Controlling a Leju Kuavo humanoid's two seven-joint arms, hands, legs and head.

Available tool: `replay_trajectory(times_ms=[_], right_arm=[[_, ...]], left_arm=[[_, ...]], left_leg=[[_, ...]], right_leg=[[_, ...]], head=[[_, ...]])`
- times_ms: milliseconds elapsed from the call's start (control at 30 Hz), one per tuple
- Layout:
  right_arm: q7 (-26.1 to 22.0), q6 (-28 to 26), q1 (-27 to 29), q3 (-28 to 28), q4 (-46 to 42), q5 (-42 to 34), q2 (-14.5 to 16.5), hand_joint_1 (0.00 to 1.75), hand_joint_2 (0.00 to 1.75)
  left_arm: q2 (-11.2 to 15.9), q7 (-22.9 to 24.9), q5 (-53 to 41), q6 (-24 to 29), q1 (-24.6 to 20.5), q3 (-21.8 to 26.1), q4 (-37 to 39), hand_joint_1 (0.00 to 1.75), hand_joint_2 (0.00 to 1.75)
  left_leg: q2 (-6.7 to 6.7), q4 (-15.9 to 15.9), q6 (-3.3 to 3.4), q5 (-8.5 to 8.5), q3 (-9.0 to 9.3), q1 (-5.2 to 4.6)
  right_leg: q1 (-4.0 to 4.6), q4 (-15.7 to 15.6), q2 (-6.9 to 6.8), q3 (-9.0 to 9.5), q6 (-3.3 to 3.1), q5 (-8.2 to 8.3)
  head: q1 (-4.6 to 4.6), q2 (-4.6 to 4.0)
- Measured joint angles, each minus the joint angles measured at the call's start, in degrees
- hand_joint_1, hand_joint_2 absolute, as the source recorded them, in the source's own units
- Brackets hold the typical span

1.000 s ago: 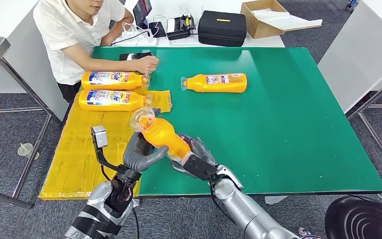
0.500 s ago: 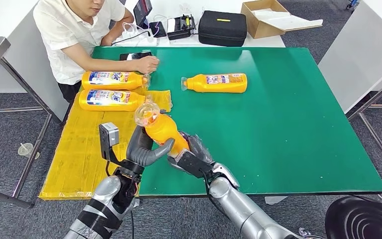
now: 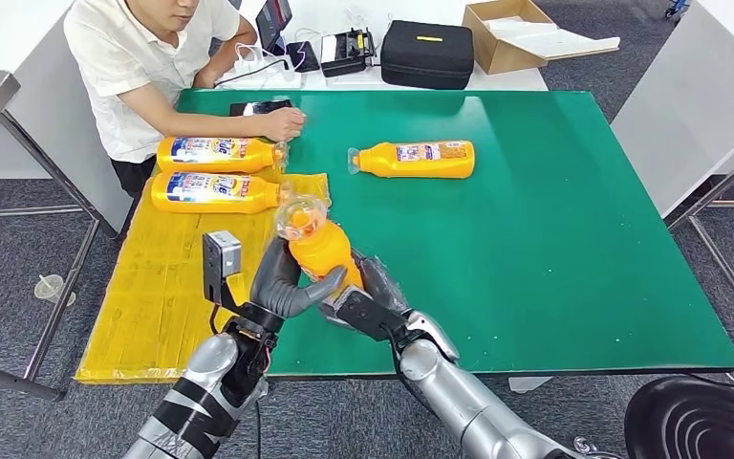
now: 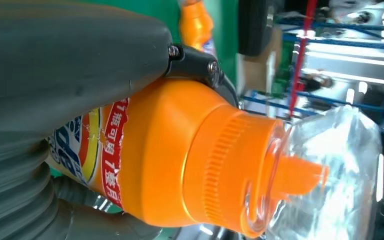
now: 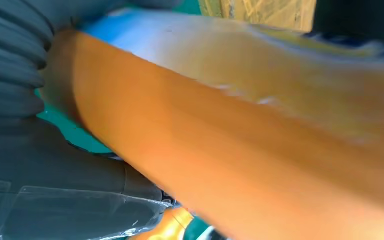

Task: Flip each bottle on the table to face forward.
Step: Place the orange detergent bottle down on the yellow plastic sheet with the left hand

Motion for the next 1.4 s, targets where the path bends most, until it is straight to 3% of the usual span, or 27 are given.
replay_trajectory(times_ms=[167,300,467,567,800,900,1067,1400], right_arm=[[0.2,-3.4,0.0,-0.1,0.4,0.2,0.4,0.00,1.75],[1.1,-8.2,0.2,-0.5,0.8,1.6,0.5,0.00,0.00],[1.6,-24.7,2.2,-5.6,1.3,2.0,0.5,0.00,0.00],[-0.6,-29.3,3.9,-12.4,1.0,1.9,-0.5,0.00,0.00],[-5.2,-29.7,9.4,-24.4,-6.3,5.3,-1.0,0.00,0.00],[-6.3,-29.6,10.9,-26.8,-9.4,5.1,-0.8,0.00,0.00],[-7.1,-29.3,13.1,-27.3,-14.8,5.0,-0.2,0.00,0.00],[-7.2,-29.2,14.4,-27.3,-18.5,5.0,0.3,0.00,0.00]], left_arm=[[0.0,0.1,-1.7,2.1,0.4,0.0,-0.7,1.75,1.75],[0.2,-0.3,-4.2,4.3,0.8,-0.1,-2.0,1.75,1.75],[2.0,-1.5,-14.3,12.1,1.5,0.2,-5.5,1.75,1.75],[4.1,-1.8,-21.1,16.8,2.8,2.1,-7.6,1.75,1.75],[8.0,-1.9,-45.4,30.3,4.2,7.0,-9.3,1.75,1.75],[9.2,1.7,-53.3,31.5,4.1,8.4,-9.1,1.75,1.75],[11.9,8.8,-70.4,28.9,2.6,10.0,-5.6,1.75,1.75],[13.4,9.8,-72.9,28.1,1.0,11.1,-1.7,1.75,1.75]], left_leg=[[0.00,0.0,0.00,0.00,0.00,0.00],[0.01,0.0,0.00,0.00,0.00,0.00],[-0.02,0.0,0.00,0.00,0.00,0.00],[0.03,0.0,0.01,-0.02,0.02,-0.03],[0.01,0.0,-0.01,-0.01,0.00,0.01],[0.03,0.0,-0.01,-0.01,0.00,0.03],[0.06,0.0,-0.01,-0.01,0.02,0.03],[0.05,0.0,-0.01,-0.01,0.02,0.02]], right_leg=[[0.00,0.0,0.00,-0.01,0.00,0.00],[0.00,0.0,0.01,-0.02,0.00,0.00],[0.00,0.0,-0.01,0.00,0.00,-0.01],[-0.01,0.0,0.03,-0.01,0.00,0.00],[0.03,0.0,0.01,-0.03,-0.01,-0.02],[0.02,0.0,0.02,-0.04,-0.02,-0.02],[0.02,0.0,0.04,-0.05,-0.02,-0.02],[0.01,0.0,0.04,-0.05,-0.02,-0.01]], head=[[0.01,0.00],[0.02,0.00],[0.00,0.00],[0.01,0.00],[-0.01,0.00],[0.01,0.00],[0.02,0.00],[0.02,0.00]])
